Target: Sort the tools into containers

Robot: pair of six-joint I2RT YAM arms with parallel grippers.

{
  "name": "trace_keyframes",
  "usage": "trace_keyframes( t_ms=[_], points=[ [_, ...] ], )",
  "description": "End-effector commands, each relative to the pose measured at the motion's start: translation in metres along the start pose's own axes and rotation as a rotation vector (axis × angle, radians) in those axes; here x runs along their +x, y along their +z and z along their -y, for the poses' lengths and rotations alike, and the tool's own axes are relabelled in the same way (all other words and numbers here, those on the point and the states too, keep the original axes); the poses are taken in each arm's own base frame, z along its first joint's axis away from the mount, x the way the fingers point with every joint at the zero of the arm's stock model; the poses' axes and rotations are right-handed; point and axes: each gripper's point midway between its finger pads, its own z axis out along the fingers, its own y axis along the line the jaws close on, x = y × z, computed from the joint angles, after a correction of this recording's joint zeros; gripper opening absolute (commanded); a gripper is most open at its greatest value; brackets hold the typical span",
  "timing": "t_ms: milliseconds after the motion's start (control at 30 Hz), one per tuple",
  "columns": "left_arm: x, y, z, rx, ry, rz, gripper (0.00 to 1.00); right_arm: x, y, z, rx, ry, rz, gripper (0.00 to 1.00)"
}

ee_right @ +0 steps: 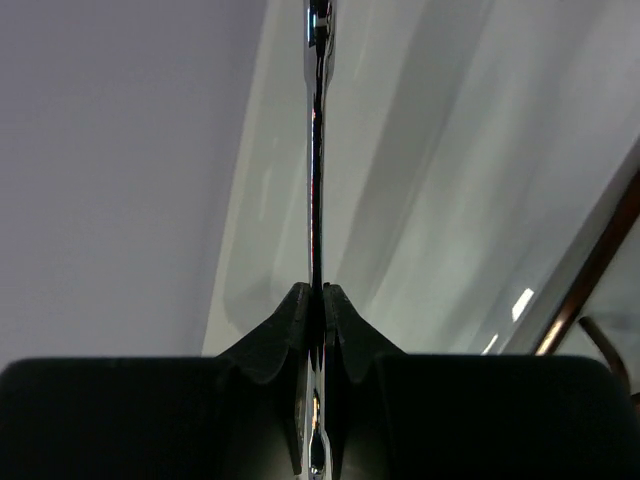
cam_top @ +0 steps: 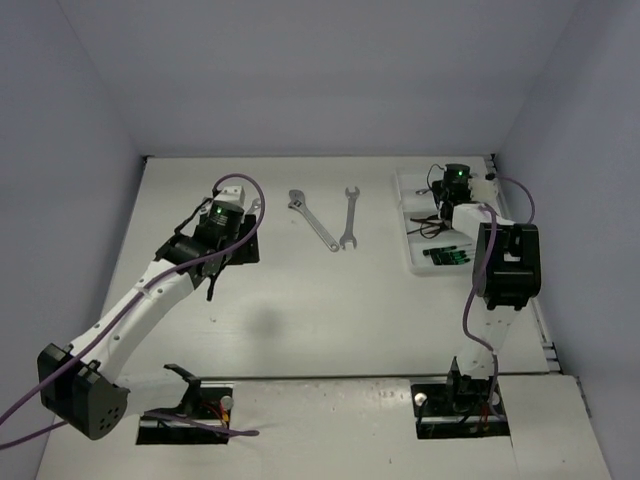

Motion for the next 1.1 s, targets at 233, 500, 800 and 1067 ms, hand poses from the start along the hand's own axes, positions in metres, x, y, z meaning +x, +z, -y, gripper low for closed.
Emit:
trace_keyframes(
  t_ms=[233,500,800,1067],
  points=[
    [-0.013,-0.003,-0.005,-0.034,-0.004,0.034,0.53,-0.025,0.030,-0.020,-0.028,0.142,0.106,0.24],
    [-0.012,0.016,0.003,-0.036,0.038,-0.034,0.53,-0.032,0.019,-0.041,-0.087,0.071,0.068,0.58],
    [-0.052,0.064,-0.021,-0.036,0.055,-0.108,0.53,-0.026,-0.058,-0.086,-0.302,-0.134,-0.122,0.59],
    [-0.090,0.151,-0.059,-0.041,0.214,-0.240,0.51,0.014,-0.157,-0.074,-0.508,-0.406,-0.352,0.59]
  ],
)
